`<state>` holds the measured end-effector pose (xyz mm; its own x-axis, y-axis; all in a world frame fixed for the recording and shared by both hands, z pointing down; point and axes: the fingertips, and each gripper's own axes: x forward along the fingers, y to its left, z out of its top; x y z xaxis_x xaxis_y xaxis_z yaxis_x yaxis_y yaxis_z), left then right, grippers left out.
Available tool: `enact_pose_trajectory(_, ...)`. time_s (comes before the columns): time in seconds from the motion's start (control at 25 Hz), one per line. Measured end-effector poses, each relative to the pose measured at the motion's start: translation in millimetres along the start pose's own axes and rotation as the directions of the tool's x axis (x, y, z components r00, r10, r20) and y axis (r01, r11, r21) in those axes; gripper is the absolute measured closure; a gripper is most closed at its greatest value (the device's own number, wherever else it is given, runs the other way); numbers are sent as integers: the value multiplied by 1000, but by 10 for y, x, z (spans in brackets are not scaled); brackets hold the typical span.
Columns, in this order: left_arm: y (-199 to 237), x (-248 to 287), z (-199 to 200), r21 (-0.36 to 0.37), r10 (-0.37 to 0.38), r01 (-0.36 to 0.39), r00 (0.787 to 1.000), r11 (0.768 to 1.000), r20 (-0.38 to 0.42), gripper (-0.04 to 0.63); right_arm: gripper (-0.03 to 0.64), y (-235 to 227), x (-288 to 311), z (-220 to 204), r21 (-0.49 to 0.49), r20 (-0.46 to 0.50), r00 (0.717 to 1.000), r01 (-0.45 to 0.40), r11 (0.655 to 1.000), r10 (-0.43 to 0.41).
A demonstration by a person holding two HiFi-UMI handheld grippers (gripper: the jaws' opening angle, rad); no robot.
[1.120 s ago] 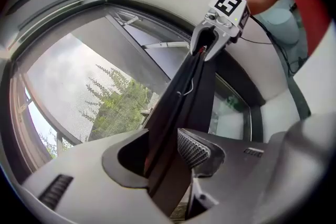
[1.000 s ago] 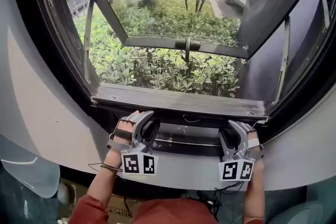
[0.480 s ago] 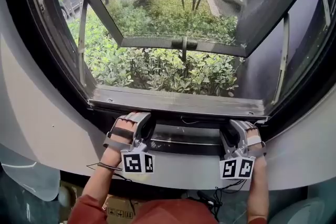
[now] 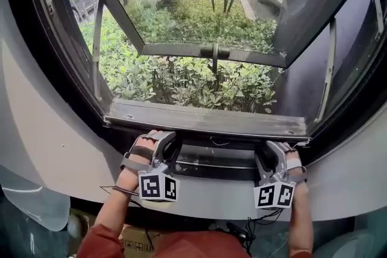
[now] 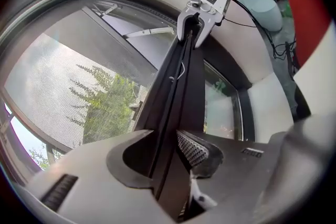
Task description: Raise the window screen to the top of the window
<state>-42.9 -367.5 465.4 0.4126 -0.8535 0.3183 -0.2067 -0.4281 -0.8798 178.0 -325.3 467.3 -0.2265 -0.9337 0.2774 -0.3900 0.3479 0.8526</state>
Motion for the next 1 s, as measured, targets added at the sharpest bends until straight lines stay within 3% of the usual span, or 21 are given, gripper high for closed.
enact_pose_trajectory(0.08,3,-8,-1,7,-17,17,1000,1000,-5,466,471,-25,-11,2,-13,-4,1000,-4,1000,4)
enact_pose_trajectory(0.4,8,-14,4,22,-55,55,998,998,-34,469,477,-47,-21,-20,-29,-9,999,-50,998,50)
enact_pose_trajectory(0.64,-8,-9,17,-41,-105,105,994,994,0,471,479,-50,-10,-15,0,18,999,-45,999,45)
enact_pose_trajectory(0.76,-2,-15,21,-31,-141,141,990,989,3,485,479,-35,-12,-14,0,24,998,-54,999,54)
enact_pose_trajectory(1.0,58,-59,49,4,-111,110,994,994,5,480,483,-112,-62,28,-5,23,997,-73,997,73)
